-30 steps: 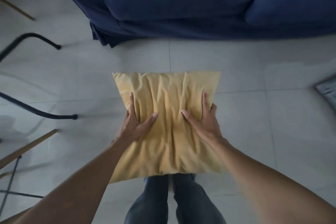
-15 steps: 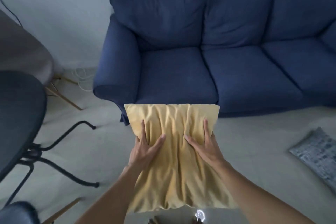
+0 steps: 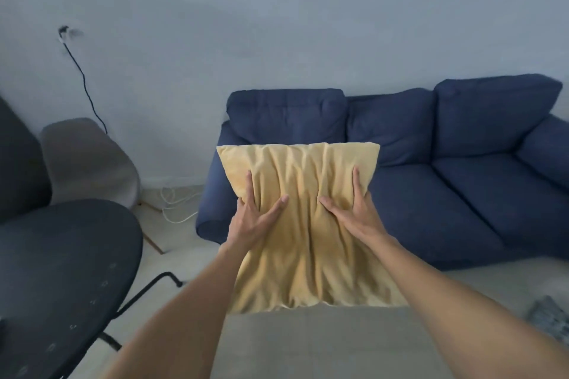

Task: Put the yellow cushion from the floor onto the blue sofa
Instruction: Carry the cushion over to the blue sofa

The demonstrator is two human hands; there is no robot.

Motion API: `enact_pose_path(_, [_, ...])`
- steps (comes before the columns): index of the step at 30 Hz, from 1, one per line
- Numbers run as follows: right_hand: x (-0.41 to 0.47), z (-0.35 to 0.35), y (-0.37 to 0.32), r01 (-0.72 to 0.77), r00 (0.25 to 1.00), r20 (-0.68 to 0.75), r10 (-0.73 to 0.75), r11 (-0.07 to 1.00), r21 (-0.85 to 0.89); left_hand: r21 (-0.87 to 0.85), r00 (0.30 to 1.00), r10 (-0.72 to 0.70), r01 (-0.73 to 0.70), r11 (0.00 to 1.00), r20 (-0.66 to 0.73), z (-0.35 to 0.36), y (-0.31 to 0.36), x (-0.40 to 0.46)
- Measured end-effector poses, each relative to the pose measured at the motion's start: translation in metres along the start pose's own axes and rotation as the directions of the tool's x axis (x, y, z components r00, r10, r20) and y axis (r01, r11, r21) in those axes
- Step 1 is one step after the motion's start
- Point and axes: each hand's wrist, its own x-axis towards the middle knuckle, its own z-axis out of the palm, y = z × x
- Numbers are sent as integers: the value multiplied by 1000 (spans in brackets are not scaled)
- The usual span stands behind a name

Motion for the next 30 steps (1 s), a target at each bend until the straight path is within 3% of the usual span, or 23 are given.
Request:
enact_pose_path(17, [30, -57, -179, 265, 947, -203, -251, 963, 47, 9, 936, 322, -324, 946, -140, -149, 131, 58])
enact_pose_path(30, [117, -77, -218, 381, 894, -281, -349, 922, 66, 9, 887, 412, -419, 908, -206, -161, 172, 145])
